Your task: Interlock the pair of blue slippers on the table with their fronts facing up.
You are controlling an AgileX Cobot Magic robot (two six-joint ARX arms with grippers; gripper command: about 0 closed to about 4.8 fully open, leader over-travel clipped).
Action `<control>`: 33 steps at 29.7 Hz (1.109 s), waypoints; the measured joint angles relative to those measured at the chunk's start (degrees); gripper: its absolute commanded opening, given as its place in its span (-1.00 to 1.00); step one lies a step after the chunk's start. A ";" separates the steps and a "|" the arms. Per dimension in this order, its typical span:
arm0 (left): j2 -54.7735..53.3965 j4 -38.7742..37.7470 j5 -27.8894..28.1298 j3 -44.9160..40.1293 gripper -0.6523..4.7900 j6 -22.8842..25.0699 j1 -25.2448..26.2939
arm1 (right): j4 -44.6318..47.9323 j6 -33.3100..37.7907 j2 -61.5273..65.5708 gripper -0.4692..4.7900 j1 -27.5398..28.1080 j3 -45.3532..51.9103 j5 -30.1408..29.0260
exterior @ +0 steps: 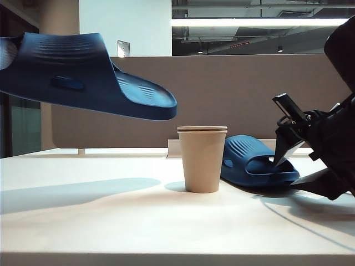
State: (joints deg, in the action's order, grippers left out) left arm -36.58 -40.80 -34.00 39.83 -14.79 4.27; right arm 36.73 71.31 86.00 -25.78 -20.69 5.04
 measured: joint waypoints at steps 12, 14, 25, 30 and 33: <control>0.00 0.00 0.00 0.00 -0.78 0.24 0.02 | 2.62 -0.13 2.16 -0.52 -0.02 -0.42 1.29; 0.00 0.00 0.00 0.00 -0.78 0.24 0.02 | 2.58 -0.17 2.16 -0.52 -0.07 -0.44 1.44; 0.00 0.28 -0.02 0.00 -0.78 0.42 0.00 | 2.58 -4.24 2.27 -0.69 -0.13 -0.42 1.38; 0.00 0.28 -0.02 0.00 -0.78 0.42 0.02 | 2.84 -6.27 2.38 -0.71 -0.07 -0.31 1.36; 0.00 0.28 -0.04 0.00 -0.78 0.42 0.00 | 3.56 -7.10 2.60 -0.74 0.79 -0.26 0.70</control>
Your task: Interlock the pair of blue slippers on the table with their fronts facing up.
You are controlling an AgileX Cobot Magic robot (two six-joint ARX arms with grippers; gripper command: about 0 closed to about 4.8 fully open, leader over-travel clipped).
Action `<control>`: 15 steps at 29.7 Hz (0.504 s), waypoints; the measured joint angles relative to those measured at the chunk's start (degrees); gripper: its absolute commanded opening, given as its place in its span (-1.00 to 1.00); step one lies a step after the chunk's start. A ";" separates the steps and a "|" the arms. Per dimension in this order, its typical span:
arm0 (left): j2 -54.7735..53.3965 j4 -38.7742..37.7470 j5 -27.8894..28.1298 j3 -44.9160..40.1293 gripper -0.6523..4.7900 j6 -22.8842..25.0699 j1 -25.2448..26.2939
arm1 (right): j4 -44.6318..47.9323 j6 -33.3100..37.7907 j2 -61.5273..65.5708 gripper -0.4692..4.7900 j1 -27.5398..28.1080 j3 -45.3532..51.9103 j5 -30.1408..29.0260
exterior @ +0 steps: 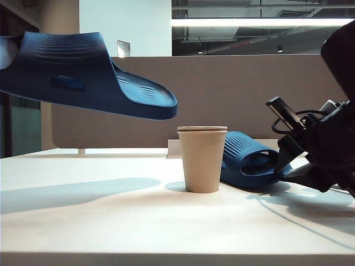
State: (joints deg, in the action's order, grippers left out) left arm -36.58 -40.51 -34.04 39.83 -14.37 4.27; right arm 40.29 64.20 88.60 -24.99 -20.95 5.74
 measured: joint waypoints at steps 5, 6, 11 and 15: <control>0.00 0.02 -0.04 0.00 -0.78 0.00 0.02 | 2.40 -1.09 0.33 -0.74 3.85 0.35 -3.52; 0.00 0.02 -0.04 0.00 -0.78 0.02 0.02 | 2.78 -1.11 0.35 -0.74 4.85 0.37 -4.44; 0.02 0.66 -0.07 0.02 -0.78 0.02 0.00 | 5.62 -1.68 0.72 -0.74 9.05 0.66 -8.41; 0.00 0.81 -0.04 0.61 -0.78 0.00 0.02 | 7.41 -3.63 0.66 -0.81 11.93 -0.79 -13.03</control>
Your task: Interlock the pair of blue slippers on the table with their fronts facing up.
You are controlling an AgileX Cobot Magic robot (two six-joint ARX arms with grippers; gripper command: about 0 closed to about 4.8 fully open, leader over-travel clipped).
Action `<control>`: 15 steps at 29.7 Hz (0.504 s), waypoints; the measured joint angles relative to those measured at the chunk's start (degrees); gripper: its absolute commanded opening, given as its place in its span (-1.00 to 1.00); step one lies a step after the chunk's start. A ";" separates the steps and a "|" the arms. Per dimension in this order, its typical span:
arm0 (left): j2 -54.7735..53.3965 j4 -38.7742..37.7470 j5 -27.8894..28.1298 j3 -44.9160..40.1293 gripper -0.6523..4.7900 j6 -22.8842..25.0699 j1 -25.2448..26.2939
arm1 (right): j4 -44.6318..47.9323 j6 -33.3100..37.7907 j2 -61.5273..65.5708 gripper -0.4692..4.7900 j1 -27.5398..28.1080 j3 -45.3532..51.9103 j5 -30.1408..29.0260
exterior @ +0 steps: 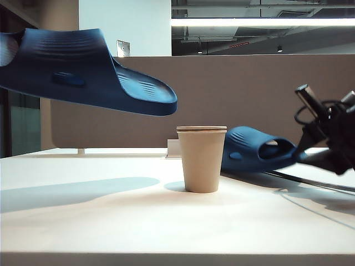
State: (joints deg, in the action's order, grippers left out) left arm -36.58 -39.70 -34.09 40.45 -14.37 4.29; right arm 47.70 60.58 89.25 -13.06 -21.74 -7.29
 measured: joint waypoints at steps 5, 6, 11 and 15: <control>0.00 0.35 -0.13 0.98 -0.78 0.35 0.02 | -0.02 -4.07 -1.88 -0.83 1.73 -1.22 -5.14; 0.00 0.46 -0.26 0.98 -0.78 0.46 0.02 | -0.17 -4.87 -2.45 -0.83 2.01 -1.25 -6.05; -0.02 0.46 -1.68 1.01 -0.78 0.66 0.85 | -5.46 -9.97 -7.67 -0.83 4.59 -1.22 -10.45; -0.02 0.46 -3.50 1.01 -0.78 0.87 1.27 | -13.09 -15.89 -14.10 -0.83 8.41 -1.22 -13.33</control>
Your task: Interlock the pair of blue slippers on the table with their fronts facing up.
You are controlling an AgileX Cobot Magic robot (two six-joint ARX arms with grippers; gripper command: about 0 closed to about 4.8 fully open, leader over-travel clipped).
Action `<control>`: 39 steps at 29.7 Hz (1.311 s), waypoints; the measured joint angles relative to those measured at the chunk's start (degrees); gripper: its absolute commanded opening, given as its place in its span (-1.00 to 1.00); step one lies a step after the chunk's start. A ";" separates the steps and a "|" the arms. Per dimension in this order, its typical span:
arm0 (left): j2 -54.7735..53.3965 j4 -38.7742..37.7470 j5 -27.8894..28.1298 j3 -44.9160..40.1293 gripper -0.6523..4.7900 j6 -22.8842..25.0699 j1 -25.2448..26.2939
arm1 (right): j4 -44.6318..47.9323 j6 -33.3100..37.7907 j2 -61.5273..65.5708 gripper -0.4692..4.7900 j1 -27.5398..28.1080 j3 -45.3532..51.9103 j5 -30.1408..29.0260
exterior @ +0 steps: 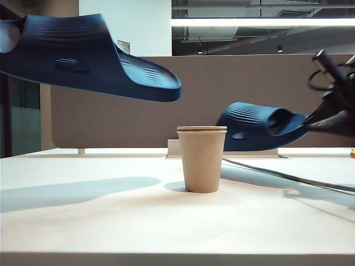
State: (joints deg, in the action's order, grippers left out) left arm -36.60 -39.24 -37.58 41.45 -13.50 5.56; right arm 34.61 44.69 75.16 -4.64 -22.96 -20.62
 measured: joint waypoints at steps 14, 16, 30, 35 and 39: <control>0.22 -2.89 -10.49 0.00 -0.78 1.57 -0.04 | -27.45 -10.91 -23.45 -0.83 11.34 0.02 -13.29; 0.28 -3.80 -12.17 0.02 -0.78 2.03 -0.20 | -30.25 -11.72 -25.75 -0.83 11.39 0.02 -14.08; 0.24 -8.11 -18.38 0.11 -0.78 5.09 -3.10 | -40.68 -16.39 -30.18 -0.83 13.25 -6.88 -15.56; 0.26 -11.13 -16.55 0.11 -0.78 7.04 -4.68 | -43.34 -17.03 -31.41 -0.83 13.51 -10.54 -16.57; 0.24 -13.22 -12.70 0.11 -0.78 8.92 -6.40 | -48.89 -18.75 -32.76 -0.83 13.68 -13.09 -16.61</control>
State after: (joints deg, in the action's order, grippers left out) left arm -36.36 -52.47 -50.28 41.56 -4.58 -0.84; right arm -14.28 25.93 42.39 9.04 -36.05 -37.23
